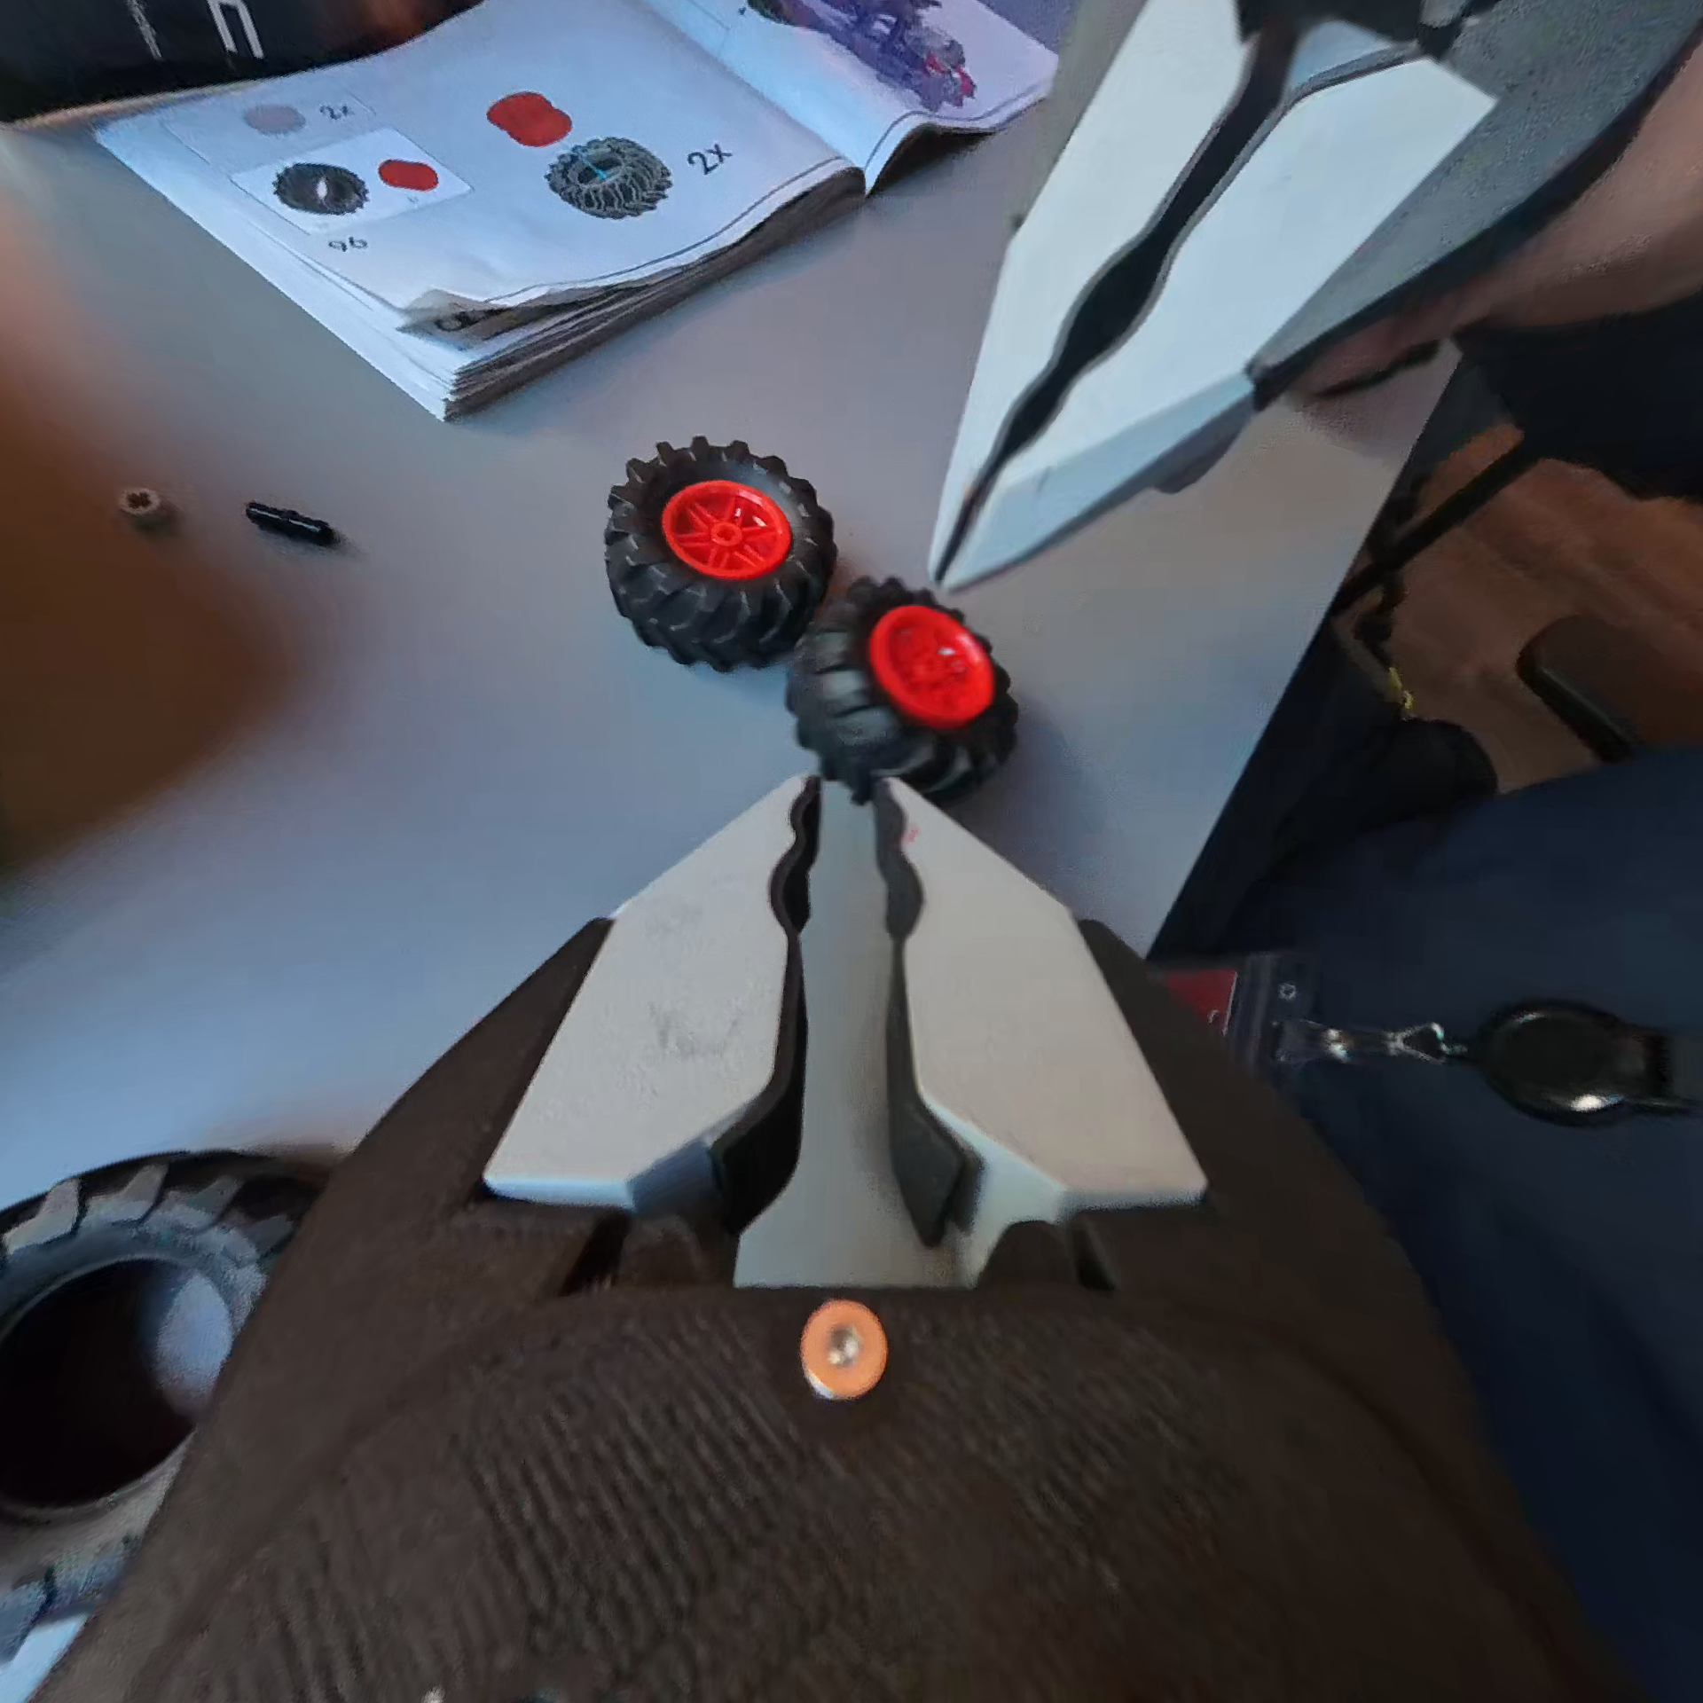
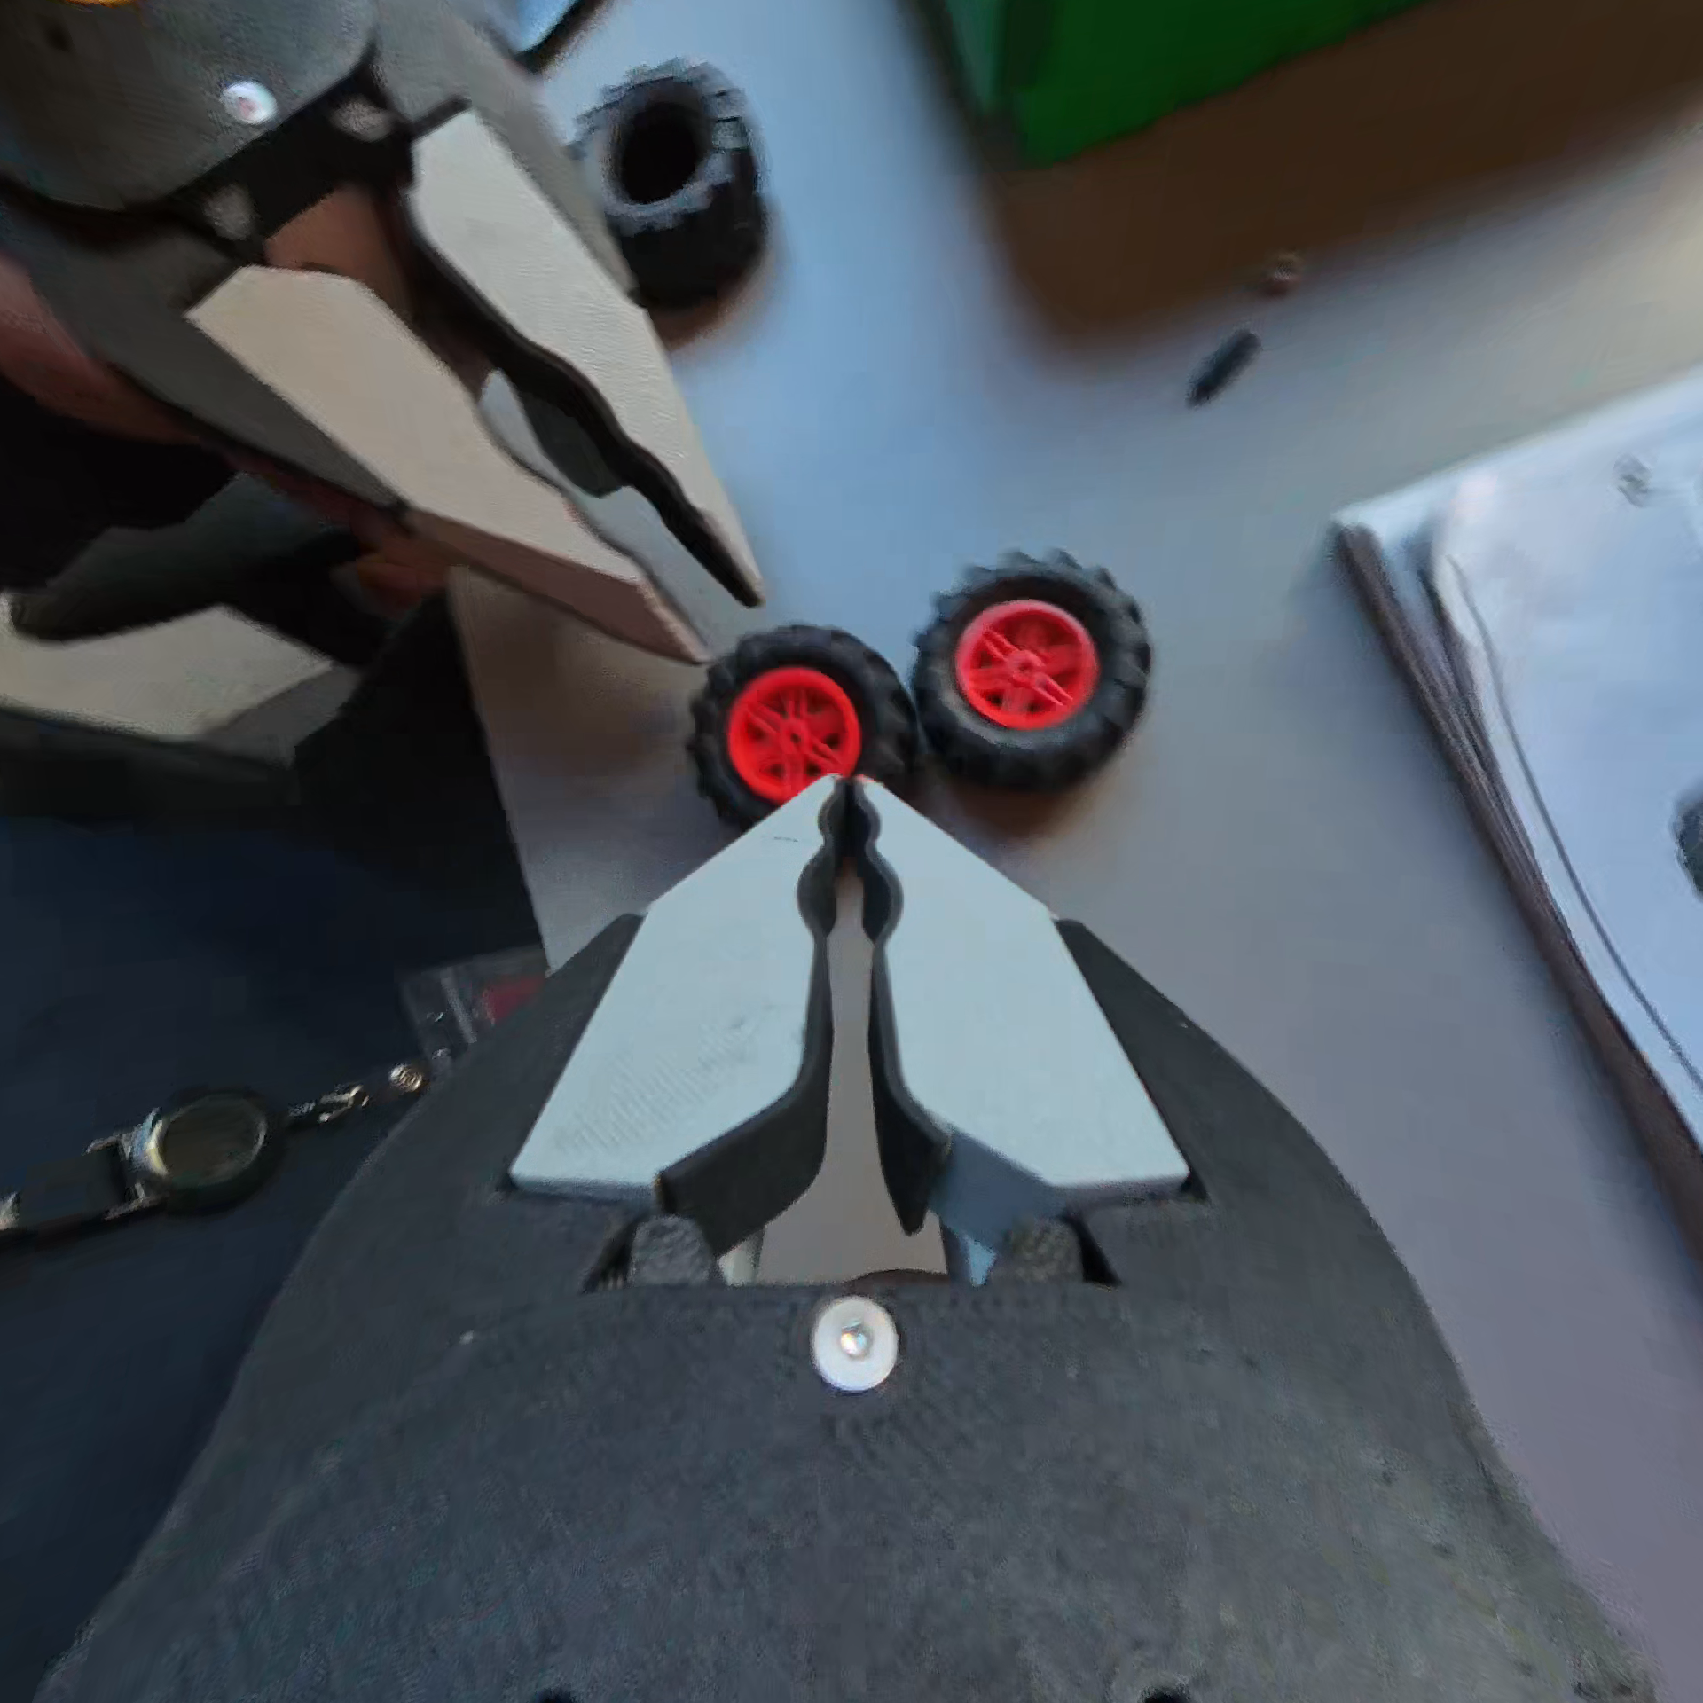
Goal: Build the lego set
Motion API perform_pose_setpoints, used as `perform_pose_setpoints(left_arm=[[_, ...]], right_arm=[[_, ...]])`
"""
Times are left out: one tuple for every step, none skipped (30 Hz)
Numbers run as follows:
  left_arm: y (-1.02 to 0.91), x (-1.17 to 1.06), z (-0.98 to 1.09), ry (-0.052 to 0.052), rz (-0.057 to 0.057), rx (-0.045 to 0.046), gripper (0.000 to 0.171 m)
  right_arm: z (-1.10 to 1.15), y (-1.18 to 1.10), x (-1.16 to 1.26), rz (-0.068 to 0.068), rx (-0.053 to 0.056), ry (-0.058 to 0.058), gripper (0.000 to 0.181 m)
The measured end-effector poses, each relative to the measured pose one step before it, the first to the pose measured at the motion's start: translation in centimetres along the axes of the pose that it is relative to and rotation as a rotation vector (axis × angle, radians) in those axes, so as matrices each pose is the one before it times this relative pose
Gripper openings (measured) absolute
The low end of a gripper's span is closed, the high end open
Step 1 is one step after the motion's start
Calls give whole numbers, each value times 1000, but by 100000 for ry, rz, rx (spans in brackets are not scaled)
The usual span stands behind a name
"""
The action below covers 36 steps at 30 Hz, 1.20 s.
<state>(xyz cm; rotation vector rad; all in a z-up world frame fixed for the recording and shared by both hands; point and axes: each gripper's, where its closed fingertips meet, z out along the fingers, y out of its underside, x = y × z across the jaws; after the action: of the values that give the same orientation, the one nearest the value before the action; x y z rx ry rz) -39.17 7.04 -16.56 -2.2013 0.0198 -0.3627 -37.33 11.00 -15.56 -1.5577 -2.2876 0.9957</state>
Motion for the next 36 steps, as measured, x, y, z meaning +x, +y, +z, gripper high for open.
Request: perform_pose_setpoints(left_arm=[[-203, -78, 251, 2111, -3555, 975, 19], [-339, 138, 218, 4199, -4027, 1224, 23], [-393, 184, 177, 4552, -3687, 1409, 22], [-247, 15, 171, 3068, -2686, 584, 23], [225, -397, 239, 264, -1664, -2552, 24], [409, -395, 261, -421, -1463, -4043, 31], [120, 226, 139, 2729, -1141, -1861, 34], [122, 349, 91, 2878, -506, -1366, 32], [90, 62, 81, 873, -451, -876, 35], [60, 63, 113, 1002, -203, -655, 36], [31, 68, 141, 918, -251, -472, 37], [123, -64, 166, -189, 14, -1259, 37], [-6, 31, 62, -322, 1158, -159, 37], [33, 22, 47, -493, 1400, -56, 37], [28, 32, 31, -710, 816, 298, 37], [92, 30, -9, -1391, 1043, 271, 37], [15, 61, -56, -1991, 2003, 1070, 36], [16, 124, -101, -2377, 3153, 1124, 36], [39, 131, -148, -2531, 3439, 973, 35], [23, 172, -137, -1981, 3578, 761, 35], [-59, 353, -116, -748, 4071, 1049, 31], [-68, 220, -105, -1631, 3892, 939, 29], [-124, 233, -140, -1178, 3486, 1300, 27], [70, 215, -96, -510, 1926, 252, 26], [272, 134, -77, -450, 1182, -836, 27], [193, 52, -217, -530, 1181, 177, 27], [147, 82, -300, 569, 545, 322, 26], [73, 127, -313, 2012, -677, 575, 25], [-81, -85, -299, 1515, -2193, 971, 30], [-254, -56, -247, 2017, -1561, 1338, 31], [-240, 254, -95, 3399, 144, 1005, 34], [-39, 498, 146, 4165, 188, -797, 40], [154, 759, 279, 5465, -156, -2130, 38], [384, 767, 471, 5149, -62, -2841, 36], [879, 145, 637, 348, 458, -5713, 32], [787, 333, 554, 382, 2796, -6042, 30]], right_arm=[[-173, 491, 468, 4630, 1024, 872, 0], [140, 662, 6, 3841, -83, -2006, 0], [350, 559, -7, 2791, 593, -1652, 0], [422, 338, 213, 2957, 1522, 94, 0], [412, 121, 207, 4216, 1799, 128, 0], [272, -46, 138, 5355, 1705, -703, 0], [100, -235, -9, 4656, 2483, -2142, 0], [-51, -340, -136, 4263, 3456, -3307, 0], [-195, -232, -154, 4307, 2994, -3784, 0], [-247, -24, -263, 3123, 1865, -4437, 0], [-217, 11, -207, 1862, 2037, -3699, 0], [-50, 115, -356, 2197, 1403, -4221, 23], [204, 481, -713, 2894, -1457, -5988, 62], [356, 507, -648, 2548, -1821, -4734, 57], [279, 154, -168, -280, 169, -759, 54], [91, -52, 304, -2532, 974, 2459, 49], [78, -145, 274, -2070, 1197, 1704, 47], [41, -244, 2, -133, 1525, -451, 49], [44, -113, -108, 617, 469, -1446, 50], [130, 71, -72, -255, -607, -1304, 45], [184, 47, 41, -728, -606, -11, 39], [232, -38, -9, -1655, -211, 466, 37], [301, 36, -85, -2668, -1114, 1166, 36], [325, 141, -136, -4314, -1583, 2094, 36], [244, -19, -215, -5719, -20, 2227, 35], [127, -102, -241, -5799, 565, 1874, 35], [64, -66, -250, -5245, 355, 1388, 34], [-3, -30, -267, -4829, 36, 908, 34], [-19, -17, -361, -5134, 7, 19, 33], [-18, -13, -563, -5123, 221, -1152, 33], [-54, -46, -588, -4856, 563, -1226, 33], [-112, -12, -492, -5044, 399, -534, 33], [-77, 169, -262, -5368, -737, 710, 34], [-101, 95, -193, -4392, -337, 812, 33], [-92, 25, -219, -4045, 48, 444, 31], [-79, -19, -379, -4465, 337, -262, 31]])
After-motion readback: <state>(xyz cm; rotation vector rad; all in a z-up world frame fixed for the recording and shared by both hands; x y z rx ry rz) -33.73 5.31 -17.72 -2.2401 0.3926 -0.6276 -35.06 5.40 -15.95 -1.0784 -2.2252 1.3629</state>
